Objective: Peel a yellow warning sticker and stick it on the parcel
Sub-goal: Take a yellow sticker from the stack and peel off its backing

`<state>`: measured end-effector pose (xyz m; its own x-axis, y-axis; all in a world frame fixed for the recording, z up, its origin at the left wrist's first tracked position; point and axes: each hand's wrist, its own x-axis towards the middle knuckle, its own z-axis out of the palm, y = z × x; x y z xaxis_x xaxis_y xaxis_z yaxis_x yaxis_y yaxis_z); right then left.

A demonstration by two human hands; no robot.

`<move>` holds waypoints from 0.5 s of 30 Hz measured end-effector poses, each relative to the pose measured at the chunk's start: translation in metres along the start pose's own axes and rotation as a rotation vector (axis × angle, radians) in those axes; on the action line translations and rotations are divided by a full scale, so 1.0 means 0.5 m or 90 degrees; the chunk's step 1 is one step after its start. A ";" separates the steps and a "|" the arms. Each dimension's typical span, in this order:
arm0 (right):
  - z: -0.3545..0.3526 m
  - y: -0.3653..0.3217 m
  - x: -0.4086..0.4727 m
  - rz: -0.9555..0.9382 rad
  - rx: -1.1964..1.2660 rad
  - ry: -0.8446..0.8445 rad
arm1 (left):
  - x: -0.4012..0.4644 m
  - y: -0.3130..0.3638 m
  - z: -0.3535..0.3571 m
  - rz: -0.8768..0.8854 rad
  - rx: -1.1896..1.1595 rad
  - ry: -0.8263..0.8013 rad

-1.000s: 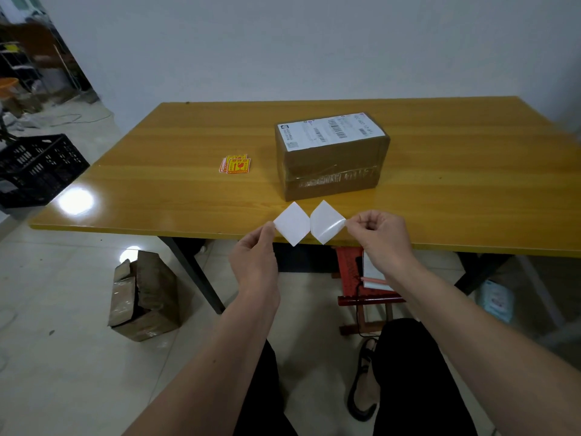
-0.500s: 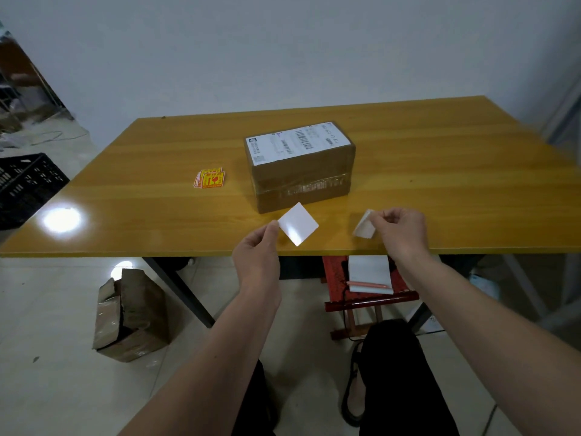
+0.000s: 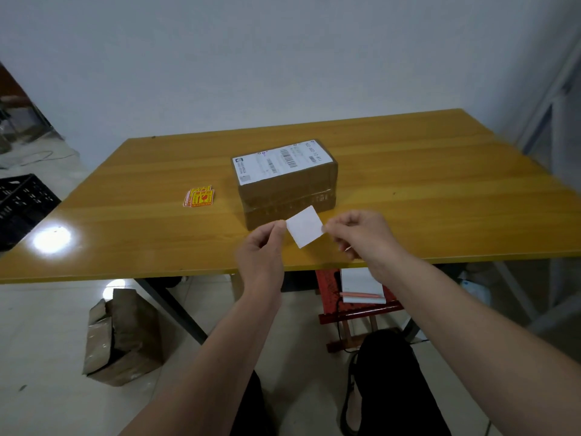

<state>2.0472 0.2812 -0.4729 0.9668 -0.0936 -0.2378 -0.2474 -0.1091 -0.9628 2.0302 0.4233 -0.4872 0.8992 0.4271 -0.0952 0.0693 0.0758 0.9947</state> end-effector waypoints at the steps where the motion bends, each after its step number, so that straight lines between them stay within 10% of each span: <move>1: 0.008 -0.004 -0.002 0.022 0.029 -0.014 | 0.001 0.000 -0.002 0.032 0.020 -0.006; 15: 0.055 -0.016 -0.026 -0.064 0.001 -0.006 | 0.001 0.010 -0.047 0.050 0.017 0.004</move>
<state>2.0384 0.3106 -0.4657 0.9872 -0.0725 -0.1417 -0.1495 -0.1163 -0.9819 2.0210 0.4453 -0.4832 0.8996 0.4364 -0.0175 0.0107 0.0180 0.9998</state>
